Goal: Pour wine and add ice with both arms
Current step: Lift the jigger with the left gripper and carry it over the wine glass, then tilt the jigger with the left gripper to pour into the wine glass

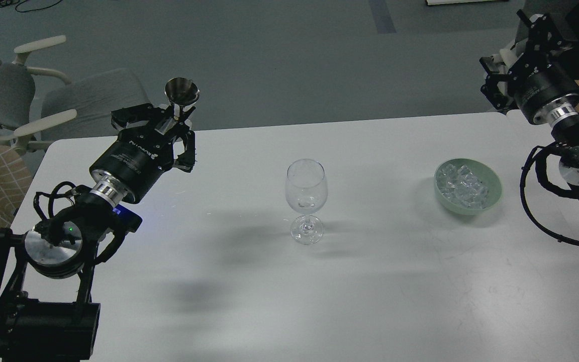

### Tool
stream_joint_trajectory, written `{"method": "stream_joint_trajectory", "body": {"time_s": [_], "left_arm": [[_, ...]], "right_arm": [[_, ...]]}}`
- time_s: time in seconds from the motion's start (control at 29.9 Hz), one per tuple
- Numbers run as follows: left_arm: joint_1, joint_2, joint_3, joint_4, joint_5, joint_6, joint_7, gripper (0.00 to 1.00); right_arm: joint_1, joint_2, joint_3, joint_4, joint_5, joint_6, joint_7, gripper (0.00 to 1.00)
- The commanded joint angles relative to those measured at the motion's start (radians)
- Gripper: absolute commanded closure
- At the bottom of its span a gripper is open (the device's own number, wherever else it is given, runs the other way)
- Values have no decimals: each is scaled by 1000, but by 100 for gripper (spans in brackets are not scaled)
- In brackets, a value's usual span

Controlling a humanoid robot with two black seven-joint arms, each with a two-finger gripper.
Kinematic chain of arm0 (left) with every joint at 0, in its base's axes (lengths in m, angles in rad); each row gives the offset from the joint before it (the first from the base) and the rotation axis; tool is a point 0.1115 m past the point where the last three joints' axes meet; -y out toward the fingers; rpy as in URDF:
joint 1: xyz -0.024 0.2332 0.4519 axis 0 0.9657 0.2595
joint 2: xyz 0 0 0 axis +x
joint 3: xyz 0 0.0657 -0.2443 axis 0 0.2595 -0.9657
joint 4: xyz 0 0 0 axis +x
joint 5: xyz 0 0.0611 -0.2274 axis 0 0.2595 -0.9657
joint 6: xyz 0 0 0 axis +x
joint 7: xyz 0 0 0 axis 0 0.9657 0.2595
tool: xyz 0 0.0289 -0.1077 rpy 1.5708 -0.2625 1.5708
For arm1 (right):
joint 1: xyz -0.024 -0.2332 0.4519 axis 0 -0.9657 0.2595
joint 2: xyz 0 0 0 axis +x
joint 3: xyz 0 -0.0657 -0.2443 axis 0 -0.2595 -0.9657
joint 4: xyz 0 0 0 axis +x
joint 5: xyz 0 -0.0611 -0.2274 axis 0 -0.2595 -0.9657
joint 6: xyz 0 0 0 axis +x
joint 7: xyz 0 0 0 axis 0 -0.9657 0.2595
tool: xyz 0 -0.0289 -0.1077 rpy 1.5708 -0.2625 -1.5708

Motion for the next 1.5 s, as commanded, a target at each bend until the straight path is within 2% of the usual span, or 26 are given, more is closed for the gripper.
{"method": "stream_joint_trajectory", "body": {"time_s": [0.0,0.13,0.33,1.47], "left_arm": [[-1,4,70,-18,18,27,4,100],[-1,-9,157,-18,75,30,22,100],[1,-45,238,-18,130,45,20,100],[-12,-84,312,-16,431,87,19,100]], "right_arm": [[-2,-2,0,0,0,0,0,0],[-8,0,0,0,0,0,0,0],[-16,-2,0,0,0,0,0,0],[-25,1,2,0,0,0,3,0]]}}
